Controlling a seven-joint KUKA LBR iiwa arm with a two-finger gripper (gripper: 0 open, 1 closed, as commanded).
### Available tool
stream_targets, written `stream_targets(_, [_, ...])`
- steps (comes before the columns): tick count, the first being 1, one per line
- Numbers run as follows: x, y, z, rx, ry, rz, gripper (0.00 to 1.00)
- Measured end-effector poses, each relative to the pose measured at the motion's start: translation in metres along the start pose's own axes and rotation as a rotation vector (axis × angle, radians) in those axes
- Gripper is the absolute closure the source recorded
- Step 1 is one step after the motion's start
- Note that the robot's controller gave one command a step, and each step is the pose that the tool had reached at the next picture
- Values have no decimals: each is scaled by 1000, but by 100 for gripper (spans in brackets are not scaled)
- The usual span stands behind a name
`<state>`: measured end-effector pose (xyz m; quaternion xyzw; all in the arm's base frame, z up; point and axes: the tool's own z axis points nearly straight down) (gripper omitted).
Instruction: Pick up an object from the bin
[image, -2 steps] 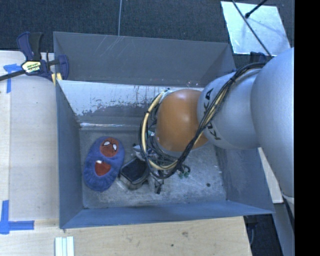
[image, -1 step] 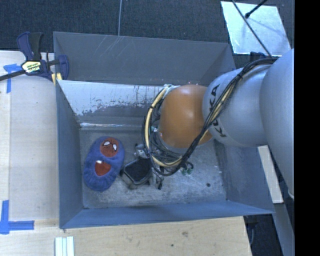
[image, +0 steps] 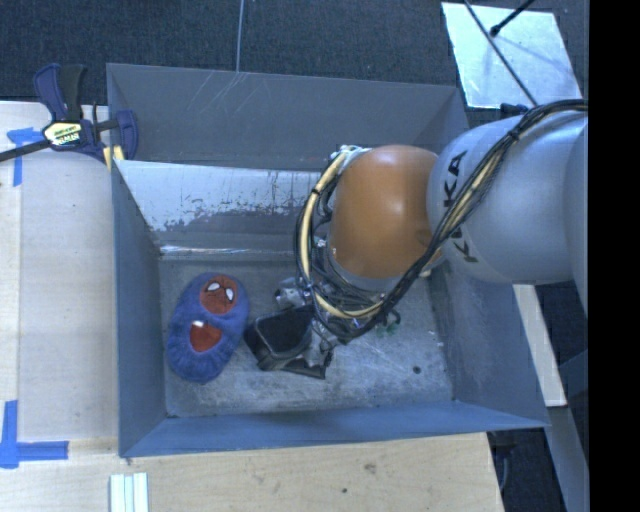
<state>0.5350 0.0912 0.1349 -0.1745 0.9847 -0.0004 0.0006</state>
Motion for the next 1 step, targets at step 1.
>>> stream_targets(1, [0,-1,-24,0,2,3,100])
